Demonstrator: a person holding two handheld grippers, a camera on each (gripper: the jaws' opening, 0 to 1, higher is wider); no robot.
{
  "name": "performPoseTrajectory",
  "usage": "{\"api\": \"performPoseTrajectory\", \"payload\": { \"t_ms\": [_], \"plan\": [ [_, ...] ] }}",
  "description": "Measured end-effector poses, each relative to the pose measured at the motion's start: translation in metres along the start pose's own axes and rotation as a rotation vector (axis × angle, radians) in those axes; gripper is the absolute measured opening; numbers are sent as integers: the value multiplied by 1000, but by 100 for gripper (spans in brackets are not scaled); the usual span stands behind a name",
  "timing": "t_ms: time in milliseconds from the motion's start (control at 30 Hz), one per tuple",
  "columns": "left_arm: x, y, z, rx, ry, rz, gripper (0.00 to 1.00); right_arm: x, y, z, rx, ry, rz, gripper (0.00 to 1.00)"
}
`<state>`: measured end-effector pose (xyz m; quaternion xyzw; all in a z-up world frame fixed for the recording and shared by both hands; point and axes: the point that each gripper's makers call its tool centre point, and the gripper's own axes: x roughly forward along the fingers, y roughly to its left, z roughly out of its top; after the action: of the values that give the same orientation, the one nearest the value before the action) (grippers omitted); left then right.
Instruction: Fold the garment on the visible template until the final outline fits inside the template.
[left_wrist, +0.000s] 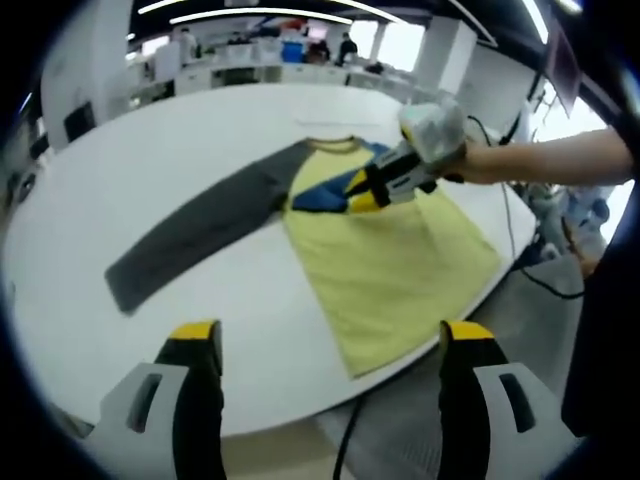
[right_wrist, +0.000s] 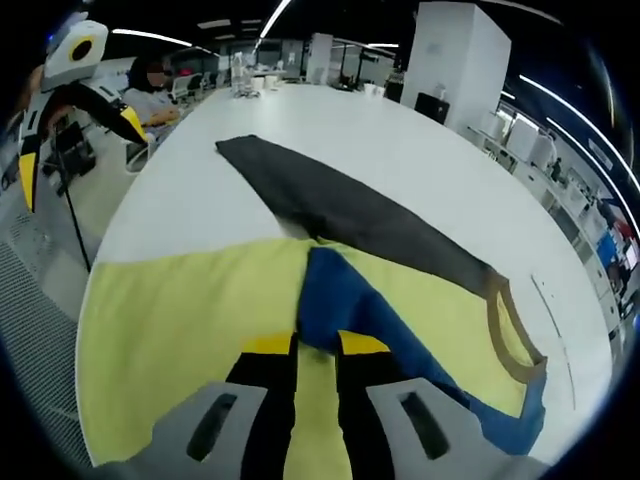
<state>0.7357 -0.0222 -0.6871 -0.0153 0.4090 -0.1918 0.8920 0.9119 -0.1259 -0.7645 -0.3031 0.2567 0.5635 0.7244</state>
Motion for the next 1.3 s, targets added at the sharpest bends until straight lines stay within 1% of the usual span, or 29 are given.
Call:
{"api": "performPoseTrajectory", "payload": {
  "t_ms": [100,200,233,300,400,467,500,567,700,767,800,867,1000,1300],
  "plan": [
    [0,1,-1,-4,3,4,85,3,2,-1,-5,4,13,15],
    [0,2,-1,-7,3,6,85,4,4,-3,-12,13,25,12],
    [0,2,-1,-8,4,6,85,5,4,-4,-9,16,26,11],
    [1,2,-2,-10,8,7,85,6,4,-7,5,30,22,11],
    [2,2,-2,-9,10,6,85,7,4,-8,20,30,18,10],
    [2,2,-1,-9,8,6,85,7,3,-8,57,25,8,8],
    [3,2,0,-8,8,7,85,7,1,-6,95,14,-7,3],
    [3,2,1,-7,8,8,85,5,-1,-5,178,12,-31,3],
    [5,2,3,-3,6,7,85,5,1,-6,230,10,-56,3],
    [5,1,3,-2,6,5,85,5,1,-6,302,0,-76,3],
    [5,1,4,-1,3,5,85,5,1,-5,357,-13,-81,3],
    [6,1,3,-1,3,5,85,4,2,-2,425,-28,-85,2],
    [5,2,0,-2,7,7,85,4,13,4,390,-33,-79,2],
    [2,2,-3,-6,4,10,84,4,25,18,425,-61,-65,2]
  ]
}}
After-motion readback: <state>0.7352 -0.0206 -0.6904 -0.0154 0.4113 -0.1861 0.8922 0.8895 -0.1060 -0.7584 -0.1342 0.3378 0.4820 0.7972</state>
